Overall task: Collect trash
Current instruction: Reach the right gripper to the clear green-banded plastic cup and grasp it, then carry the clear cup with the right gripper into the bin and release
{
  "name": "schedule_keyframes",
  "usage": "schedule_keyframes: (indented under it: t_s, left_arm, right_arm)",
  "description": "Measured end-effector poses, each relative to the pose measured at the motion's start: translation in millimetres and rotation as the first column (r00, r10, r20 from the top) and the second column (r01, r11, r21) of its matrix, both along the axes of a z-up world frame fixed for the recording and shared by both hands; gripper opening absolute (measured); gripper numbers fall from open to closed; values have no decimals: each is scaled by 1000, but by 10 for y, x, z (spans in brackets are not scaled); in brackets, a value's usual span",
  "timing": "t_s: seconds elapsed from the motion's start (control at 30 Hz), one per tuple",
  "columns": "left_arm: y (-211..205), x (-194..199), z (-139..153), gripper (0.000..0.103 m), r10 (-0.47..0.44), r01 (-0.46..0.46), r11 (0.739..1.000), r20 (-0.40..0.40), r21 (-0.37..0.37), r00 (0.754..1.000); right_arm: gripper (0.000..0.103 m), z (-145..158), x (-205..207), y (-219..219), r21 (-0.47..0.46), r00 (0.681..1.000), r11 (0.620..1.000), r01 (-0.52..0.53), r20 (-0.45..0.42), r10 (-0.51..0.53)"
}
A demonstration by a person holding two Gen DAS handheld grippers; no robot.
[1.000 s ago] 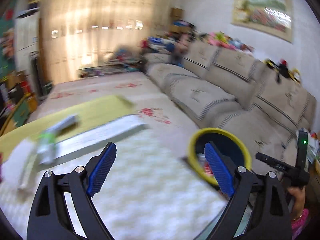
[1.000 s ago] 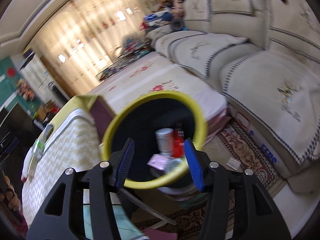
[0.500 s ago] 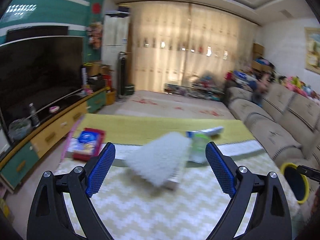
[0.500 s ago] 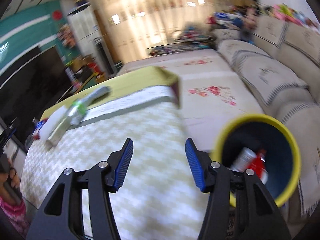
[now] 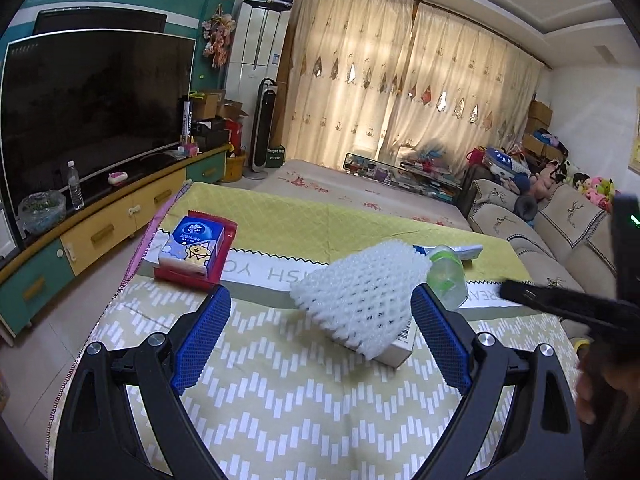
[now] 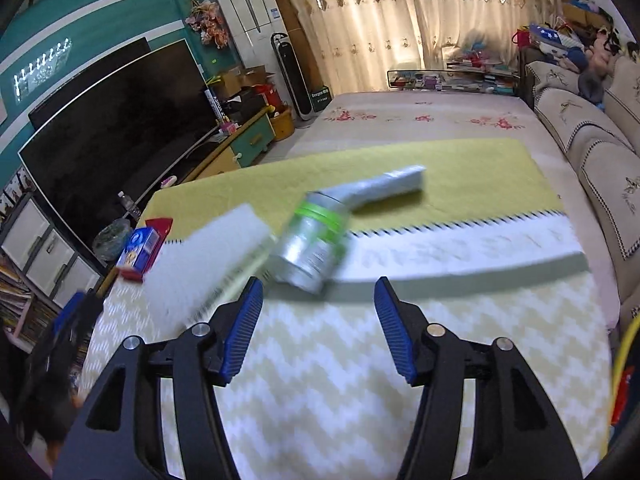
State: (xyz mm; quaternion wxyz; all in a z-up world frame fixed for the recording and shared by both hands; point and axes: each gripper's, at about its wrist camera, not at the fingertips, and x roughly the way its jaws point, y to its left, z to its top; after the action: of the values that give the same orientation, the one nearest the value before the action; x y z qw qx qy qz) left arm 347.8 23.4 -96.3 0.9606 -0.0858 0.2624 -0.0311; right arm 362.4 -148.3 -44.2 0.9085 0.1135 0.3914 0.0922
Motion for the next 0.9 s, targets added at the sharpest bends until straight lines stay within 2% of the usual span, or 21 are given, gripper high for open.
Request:
schedule_keyframes:
  t_s: [0.23,0.33,0.5,0.7,0.9]
  left_arm:
    - [-109,-10,-2,90,3,-4,1000,-26,-27,1000]
    - [-98,-5,-23,90,-5,3,999,-40,-49,999]
    - [-108,-10,-32,90,-9,7,999,-36,-50,999]
    - [-114,-14,-34,91,-10,8,999,-46,-51,999]
    - [-119,4,-42,91,-10,7,999,-51,-47,999]
  right_arm:
    - [56,-240,373,240,-25,997,998,62,-54,-64]
    - [60,-337,481,270,-1,994,997,82,-77,-82]
    - [60,-437,604,312,22,990,993,114,-92,-111]
    - [64,-463,620,407,15,992,993,116,-57,-115]
    - [62,-467,657,375,-19,985,986,168,-32,-169]
